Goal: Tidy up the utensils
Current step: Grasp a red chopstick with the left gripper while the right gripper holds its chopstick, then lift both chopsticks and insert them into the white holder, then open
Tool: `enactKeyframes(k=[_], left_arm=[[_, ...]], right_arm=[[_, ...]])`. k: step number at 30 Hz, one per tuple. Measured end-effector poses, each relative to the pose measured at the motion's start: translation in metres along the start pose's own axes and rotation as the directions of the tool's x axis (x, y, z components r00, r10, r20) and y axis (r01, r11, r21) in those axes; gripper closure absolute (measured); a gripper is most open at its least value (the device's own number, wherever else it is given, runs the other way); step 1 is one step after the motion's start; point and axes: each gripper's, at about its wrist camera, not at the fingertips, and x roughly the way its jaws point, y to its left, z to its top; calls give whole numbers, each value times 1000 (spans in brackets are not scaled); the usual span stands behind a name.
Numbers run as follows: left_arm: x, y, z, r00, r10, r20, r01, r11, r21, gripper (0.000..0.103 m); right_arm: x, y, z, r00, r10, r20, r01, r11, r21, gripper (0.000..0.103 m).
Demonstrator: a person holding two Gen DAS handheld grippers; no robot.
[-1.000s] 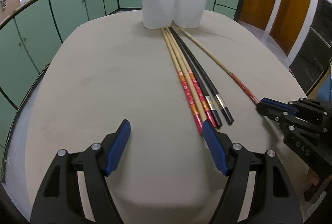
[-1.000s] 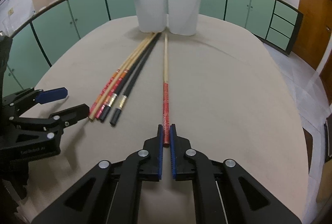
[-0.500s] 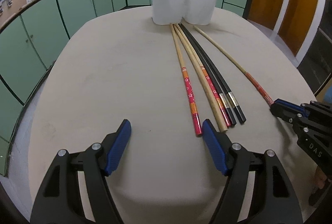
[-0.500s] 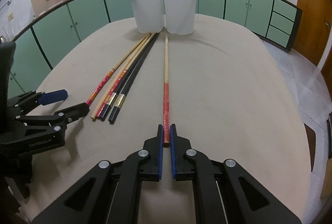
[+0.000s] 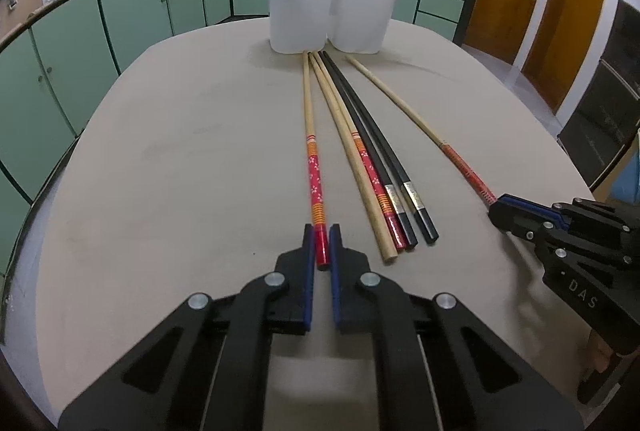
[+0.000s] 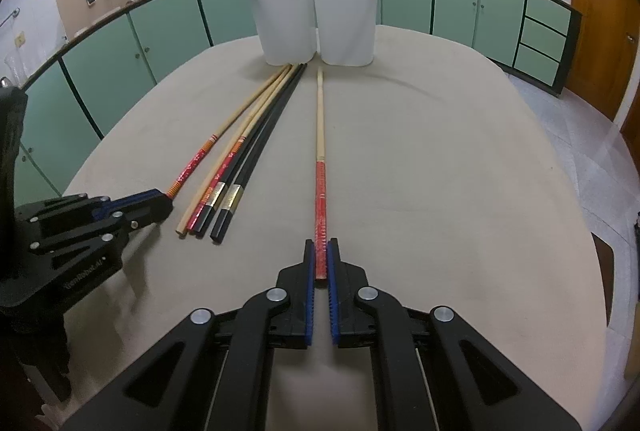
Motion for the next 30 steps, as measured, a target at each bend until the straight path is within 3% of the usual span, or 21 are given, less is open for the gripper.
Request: enactKeyframes(k=[6, 13, 21, 30], left_arm=[[-9, 4, 2, 1000, 10, 28, -10, 1000, -3, 98], [-54, 6, 20, 988, 32, 151, -36, 999, 25, 98], [-102, 10, 51, 957, 17, 289, -27, 999, 31, 98], [-134, 15, 83, 922, -21, 387, -1, 998, 57, 98]], right_arm=[[-8, -1, 1, 1000, 13, 17, -13, 1000, 0, 97], [-37, -4, 15, 996, 14, 83, -12, 1000, -24, 97], [-77, -11, 43, 984, 36, 173, -34, 999, -13, 97], [-119, -18, 89, 956, 71, 284, -66, 997, -25, 97]])
